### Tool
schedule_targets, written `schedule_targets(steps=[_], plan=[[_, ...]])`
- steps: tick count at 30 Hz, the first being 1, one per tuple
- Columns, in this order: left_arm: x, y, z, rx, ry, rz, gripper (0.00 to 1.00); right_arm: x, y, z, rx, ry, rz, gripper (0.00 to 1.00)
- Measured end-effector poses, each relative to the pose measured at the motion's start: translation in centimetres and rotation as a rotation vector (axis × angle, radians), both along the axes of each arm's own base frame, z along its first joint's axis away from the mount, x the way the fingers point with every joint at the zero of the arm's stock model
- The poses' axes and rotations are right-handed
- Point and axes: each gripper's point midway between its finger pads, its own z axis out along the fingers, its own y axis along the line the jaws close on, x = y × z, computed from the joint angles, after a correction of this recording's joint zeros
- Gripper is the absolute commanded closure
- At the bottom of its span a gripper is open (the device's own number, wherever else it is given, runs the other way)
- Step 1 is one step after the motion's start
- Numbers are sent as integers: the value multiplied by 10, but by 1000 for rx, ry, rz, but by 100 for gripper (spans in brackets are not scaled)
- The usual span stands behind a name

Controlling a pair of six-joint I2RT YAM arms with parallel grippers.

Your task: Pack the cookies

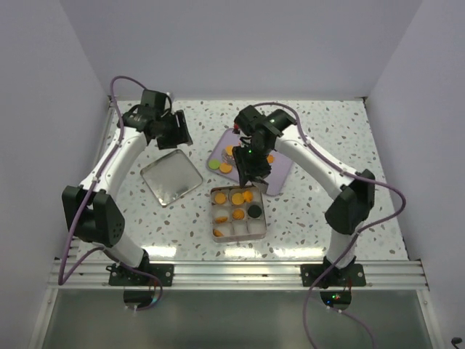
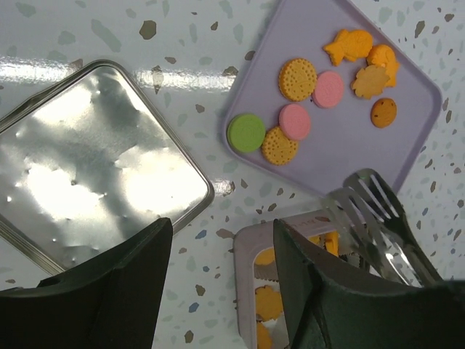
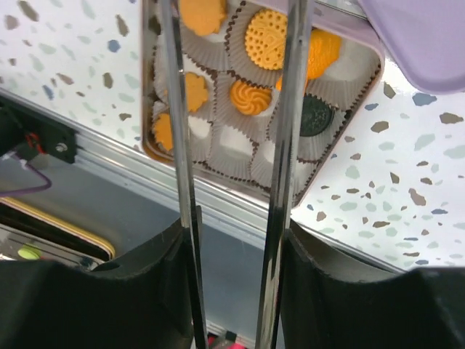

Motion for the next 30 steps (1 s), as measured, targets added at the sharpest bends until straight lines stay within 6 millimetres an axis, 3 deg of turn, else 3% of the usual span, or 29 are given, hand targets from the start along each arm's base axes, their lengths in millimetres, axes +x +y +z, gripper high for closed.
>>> schedule_targets(steps=[6,10,18,30], plan=[[-6,-3,8,-24,-15,-20,37,17,2,-61,-92,147,0,54],[-16,-4,10,-41,-19,-30,37,24,-3,-80,-121,200,-20,54],[-32,-2,-7,-57,21,-38,37,51,18,-79,-79,156,-19,53],[-36,1,-16,-73,33,-49,38,58,22,-95,-98,178,-23,53]])
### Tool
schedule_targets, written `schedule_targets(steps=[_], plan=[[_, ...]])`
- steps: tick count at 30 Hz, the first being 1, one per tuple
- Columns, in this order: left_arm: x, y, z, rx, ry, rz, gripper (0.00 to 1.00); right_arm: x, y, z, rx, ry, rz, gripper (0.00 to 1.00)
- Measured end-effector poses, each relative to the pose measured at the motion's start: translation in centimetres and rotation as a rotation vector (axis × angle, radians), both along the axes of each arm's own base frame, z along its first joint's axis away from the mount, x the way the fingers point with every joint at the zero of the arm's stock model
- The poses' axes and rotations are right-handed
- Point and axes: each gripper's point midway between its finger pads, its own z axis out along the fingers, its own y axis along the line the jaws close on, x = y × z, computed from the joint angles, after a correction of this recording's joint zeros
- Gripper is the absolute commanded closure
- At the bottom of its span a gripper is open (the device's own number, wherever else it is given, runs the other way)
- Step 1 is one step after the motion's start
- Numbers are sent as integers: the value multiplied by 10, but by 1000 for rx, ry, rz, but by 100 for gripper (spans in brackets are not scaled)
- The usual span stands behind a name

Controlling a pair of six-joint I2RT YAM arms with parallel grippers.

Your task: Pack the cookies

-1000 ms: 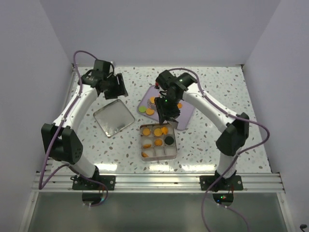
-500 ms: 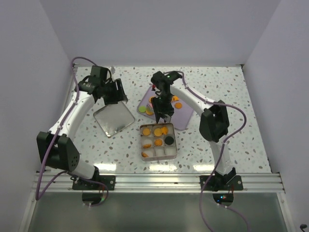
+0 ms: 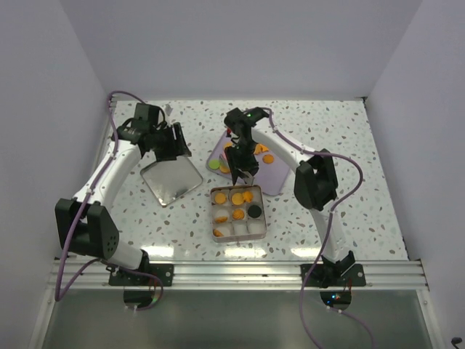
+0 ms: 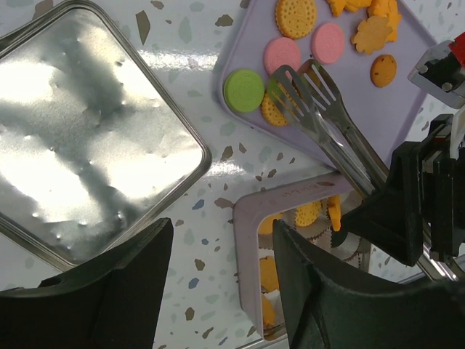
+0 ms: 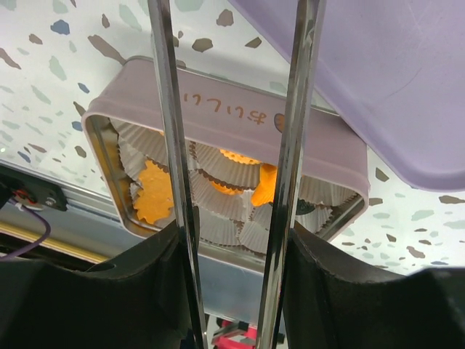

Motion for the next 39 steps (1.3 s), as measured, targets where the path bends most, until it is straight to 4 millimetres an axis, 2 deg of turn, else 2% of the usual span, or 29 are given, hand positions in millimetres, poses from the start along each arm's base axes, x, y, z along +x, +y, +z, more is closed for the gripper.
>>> schedule_targets(steps=[6,13,18,23,28,33,39], plan=[[-1,1,-4,-7,4,-9,38,8,6,-1,8,-10,-8,53],[4,7,-4,-26,-10,-7,38,32,13,-9,-11,-75,-16,52],[0,14,-18,-36,13,-1,38,36,7,-13,-48,-92,-30,53],[-4,18,-28,-49,36,5,39,38,7,-18,-61,-88,-40,53],[-4,16,-29,-66,34,-2,39,40,18,-23,-45,-84,-40,53],[-2,14,-27,-77,25,-9,39,26,37,-21,-22,-77,-6,53],[-2,13,-27,-85,25,-14,39,21,40,-22,-35,-79,-3,54]])
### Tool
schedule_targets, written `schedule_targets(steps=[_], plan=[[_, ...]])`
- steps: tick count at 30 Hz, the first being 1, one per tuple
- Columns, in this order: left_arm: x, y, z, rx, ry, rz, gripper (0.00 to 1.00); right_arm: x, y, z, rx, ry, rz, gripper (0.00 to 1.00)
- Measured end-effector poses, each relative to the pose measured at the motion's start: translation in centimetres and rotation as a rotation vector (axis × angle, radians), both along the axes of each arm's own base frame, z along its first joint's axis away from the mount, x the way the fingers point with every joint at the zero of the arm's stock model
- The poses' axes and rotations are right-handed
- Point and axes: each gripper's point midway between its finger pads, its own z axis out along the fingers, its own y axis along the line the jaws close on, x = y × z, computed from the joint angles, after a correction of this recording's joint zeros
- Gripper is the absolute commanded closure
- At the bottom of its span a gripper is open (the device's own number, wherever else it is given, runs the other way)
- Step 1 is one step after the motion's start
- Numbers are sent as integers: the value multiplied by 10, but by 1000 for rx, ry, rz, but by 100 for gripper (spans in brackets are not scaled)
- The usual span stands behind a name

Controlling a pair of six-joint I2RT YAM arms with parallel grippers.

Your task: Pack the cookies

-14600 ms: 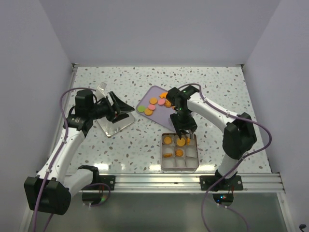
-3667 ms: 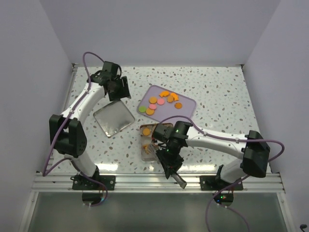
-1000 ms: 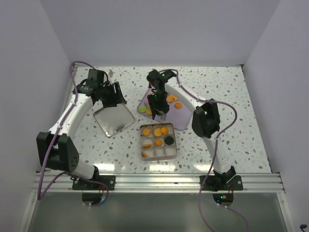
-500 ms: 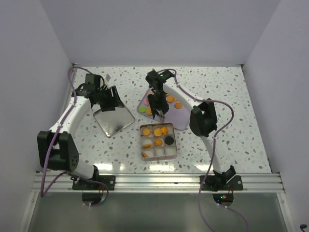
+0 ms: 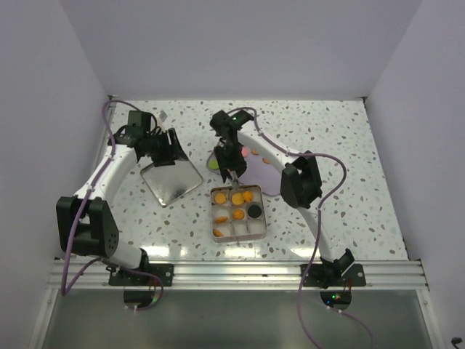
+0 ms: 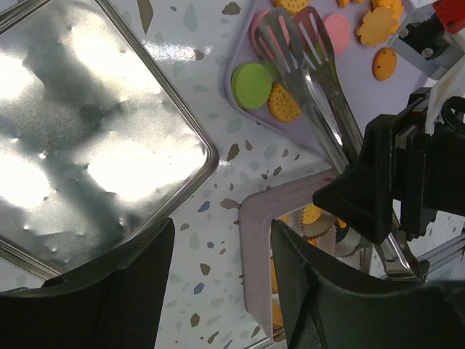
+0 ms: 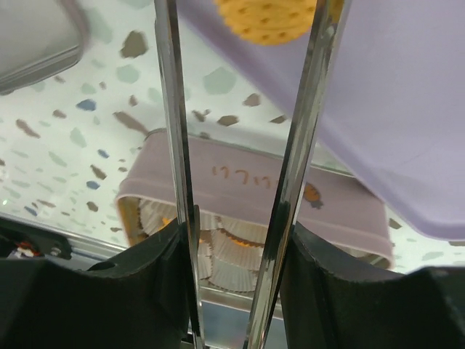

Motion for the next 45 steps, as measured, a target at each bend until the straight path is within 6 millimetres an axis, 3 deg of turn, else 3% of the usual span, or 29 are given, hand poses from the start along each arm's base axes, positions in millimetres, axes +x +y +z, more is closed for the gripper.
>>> schedule_targets(steps=[4,8,15,19,22,28,35,40,45], plan=[[0,0,0,-2,1,-1,39,14,-20,-3,-29,-6,-48,55],[-1,0,0,-2,2,-1,39,35,-63,11,-48,-43,-138,55],[-2,0,1,-2,13,7,39,43,-140,83,6,-142,-271,55],[1,0,4,-4,8,18,39,41,-162,110,39,-199,-299,55],[2,0,6,-6,8,27,40,29,-165,106,42,-166,-288,56],[2,1,7,-1,9,31,40,-1,-166,74,24,-19,-263,61],[1,2,6,-1,14,35,40,-19,-159,66,69,63,-255,61],[1,3,6,6,14,39,40,-36,-155,85,145,50,-224,60],[6,4,12,11,5,43,40,-73,-154,111,244,36,-189,58]])
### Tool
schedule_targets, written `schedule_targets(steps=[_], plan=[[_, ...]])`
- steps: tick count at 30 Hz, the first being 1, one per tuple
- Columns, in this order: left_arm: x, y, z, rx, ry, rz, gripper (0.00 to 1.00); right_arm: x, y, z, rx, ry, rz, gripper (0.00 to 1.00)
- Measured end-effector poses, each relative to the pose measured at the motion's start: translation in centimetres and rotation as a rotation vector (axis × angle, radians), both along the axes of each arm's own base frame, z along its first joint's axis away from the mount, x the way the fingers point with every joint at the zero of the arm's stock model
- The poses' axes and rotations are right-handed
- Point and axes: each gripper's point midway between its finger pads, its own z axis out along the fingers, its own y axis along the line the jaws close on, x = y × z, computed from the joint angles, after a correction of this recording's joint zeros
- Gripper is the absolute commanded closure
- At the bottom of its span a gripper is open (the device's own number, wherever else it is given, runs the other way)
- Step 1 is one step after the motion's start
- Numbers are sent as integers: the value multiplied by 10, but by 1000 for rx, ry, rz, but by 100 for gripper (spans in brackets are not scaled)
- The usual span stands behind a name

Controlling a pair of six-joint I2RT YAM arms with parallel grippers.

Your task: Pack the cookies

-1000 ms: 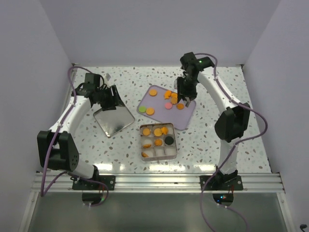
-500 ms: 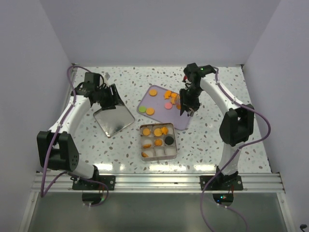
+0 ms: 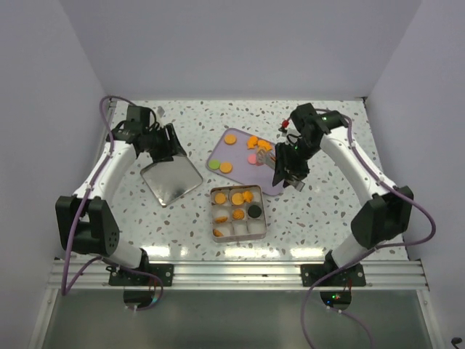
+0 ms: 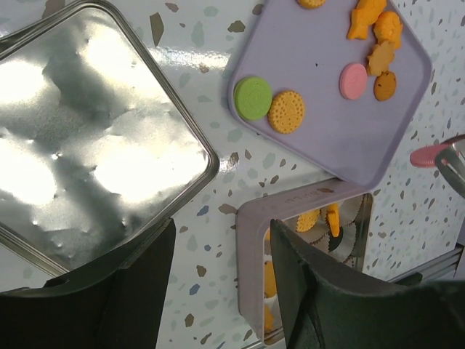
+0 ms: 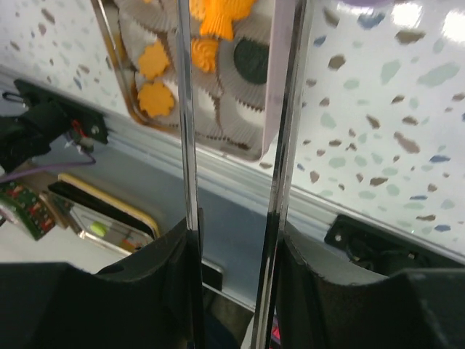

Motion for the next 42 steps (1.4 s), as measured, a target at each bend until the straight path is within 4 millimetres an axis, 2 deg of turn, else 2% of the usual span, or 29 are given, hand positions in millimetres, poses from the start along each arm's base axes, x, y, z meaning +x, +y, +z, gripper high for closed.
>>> schedule_targets(steps=[7,12,17,21,25,28,42], plan=[[15,2,-2,19,6,13,40,-70,5,10,77,25,70,57],[29,6,-6,43,13,25,40,-123,13,-2,65,87,156,57],[38,7,-8,57,19,34,40,-155,-3,-15,47,129,125,57],[40,8,-14,62,33,37,41,-169,-12,-22,40,142,110,55],[40,8,-16,65,36,38,41,-175,-14,-24,48,143,109,55],[40,9,-16,67,36,40,41,-177,-14,-24,55,151,112,52],[41,10,-18,66,39,57,41,-177,-11,-19,83,139,140,53]])
